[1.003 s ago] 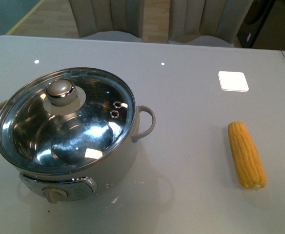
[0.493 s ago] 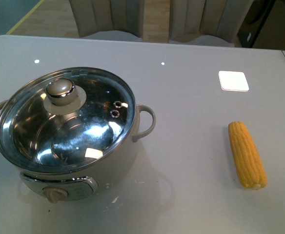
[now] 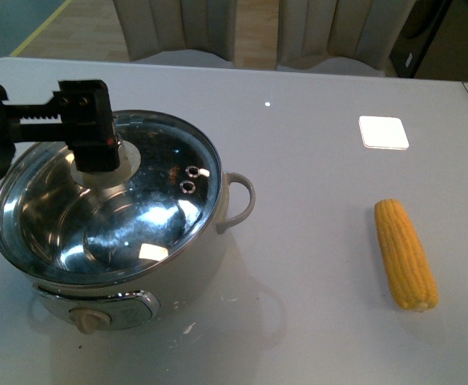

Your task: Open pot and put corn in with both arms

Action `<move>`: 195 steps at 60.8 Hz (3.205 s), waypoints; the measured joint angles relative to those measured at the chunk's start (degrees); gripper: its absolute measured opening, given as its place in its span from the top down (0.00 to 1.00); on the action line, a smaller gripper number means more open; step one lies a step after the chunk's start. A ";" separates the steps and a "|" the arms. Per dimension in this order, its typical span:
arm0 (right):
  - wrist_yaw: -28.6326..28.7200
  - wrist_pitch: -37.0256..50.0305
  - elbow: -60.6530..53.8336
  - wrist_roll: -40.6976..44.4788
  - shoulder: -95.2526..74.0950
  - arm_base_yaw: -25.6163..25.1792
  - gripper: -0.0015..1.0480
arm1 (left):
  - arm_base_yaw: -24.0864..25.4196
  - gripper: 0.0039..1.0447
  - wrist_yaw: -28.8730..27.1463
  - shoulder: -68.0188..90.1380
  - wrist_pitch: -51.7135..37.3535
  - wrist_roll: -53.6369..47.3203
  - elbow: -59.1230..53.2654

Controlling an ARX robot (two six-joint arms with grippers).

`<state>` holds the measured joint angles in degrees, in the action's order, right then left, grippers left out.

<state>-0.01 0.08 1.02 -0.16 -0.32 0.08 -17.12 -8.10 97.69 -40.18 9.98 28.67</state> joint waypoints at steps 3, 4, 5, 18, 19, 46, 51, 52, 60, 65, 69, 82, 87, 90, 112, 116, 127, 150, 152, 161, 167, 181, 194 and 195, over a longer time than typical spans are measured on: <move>0.02 0.00 0.00 0.00 0.00 0.00 0.09 | -0.04 0.07 0.00 2.29 0.00 0.00 1.18; 0.02 0.00 0.00 0.00 0.00 0.00 0.09 | -0.04 0.07 0.00 3.13 0.02 0.00 1.66; 0.00 0.00 0.00 0.00 0.00 0.00 0.09 | -0.07 0.07 0.00 3.48 0.02 0.00 1.92; 0.00 0.00 0.00 0.00 0.00 0.00 0.09 | -0.98 0.07 0.00 7.56 -0.35 -0.70 5.40; 0.02 0.00 0.00 0.00 0.00 0.00 0.09 | -1.16 0.07 -0.02 7.96 -0.48 -0.85 5.53; 0.00 0.00 0.00 0.00 0.00 0.00 0.09 | -4.22 0.20 -2.62 12.31 -4.94 -3.72 3.89; 0.00 0.00 0.00 0.00 0.00 0.00 0.09 | -4.22 0.32 -2.95 12.31 -5.20 -3.80 3.87; 0.00 0.00 0.00 0.00 0.00 0.00 0.09 | -4.24 0.35 -2.95 12.31 -5.25 -3.96 3.87; 0.00 0.00 0.00 0.00 0.00 0.00 0.09 | -4.42 0.53 -3.72 12.28 -5.35 -3.67 3.87; 0.00 0.00 0.00 0.00 0.00 0.00 0.09 | -4.52 0.57 -4.17 12.15 -5.29 -3.89 3.87; 0.00 0.00 0.00 0.00 0.00 0.00 0.09 | -4.52 0.57 -4.17 11.87 -4.94 -3.98 3.87; 0.00 0.00 0.00 0.00 0.00 0.00 0.09 | -4.50 0.57 -4.55 9.94 -2.32 -4.15 3.87; 0.00 0.00 0.00 0.00 0.00 0.00 0.09 | -4.50 0.57 -4.61 8.90 -1.18 -4.48 3.87; 0.00 0.00 0.00 0.00 0.00 0.00 0.09 | -4.52 0.57 -4.81 8.13 -0.35 -4.90 3.87; 0.00 0.00 0.00 0.00 0.00 0.00 0.09 | -1.36 0.57 -4.39 -1.97 5.33 -6.99 5.68; 0.00 0.00 0.00 0.00 0.00 0.00 0.09 | 0.87 0.57 -2.97 -4.57 5.77 -7.69 5.92; 0.00 0.00 0.00 0.00 0.00 0.00 0.09 | 9.60 0.57 1.73 -9.66 5.55 -10.40 5.07; 0.00 0.00 0.00 0.00 0.00 0.00 0.09 | 40.74 0.57 7.50 -3.15 -2.62 -13.99 1.79; 0.00 0.00 0.00 0.00 0.00 0.00 0.09 | 42.62 0.57 7.67 -1.66 -3.23 -13.99 1.68; 0.00 0.00 0.00 0.00 0.00 0.00 0.09 | 47.76 0.57 8.22 7.93 -8.59 -15.39 0.11; 0.00 0.00 0.00 0.00 0.00 0.00 0.09 | 47.82 0.57 8.68 13.60 -11.39 -15.78 -0.42; 0.00 0.00 0.00 0.00 0.00 0.00 0.09 | 46.07 0.57 8.09 21.57 -17.05 -16.83 -0.26; 0.00 0.00 0.00 0.00 0.00 0.00 0.09 | 44.76 0.57 8.15 27.17 -21.22 -18.34 2.56; 0.00 0.00 0.00 0.00 0.00 0.00 0.09 | 44.59 0.57 8.24 27.54 -21.49 -18.40 2.89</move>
<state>-0.01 0.08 1.02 -0.16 -0.32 0.08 27.46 0.14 125.23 -61.67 -8.43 31.55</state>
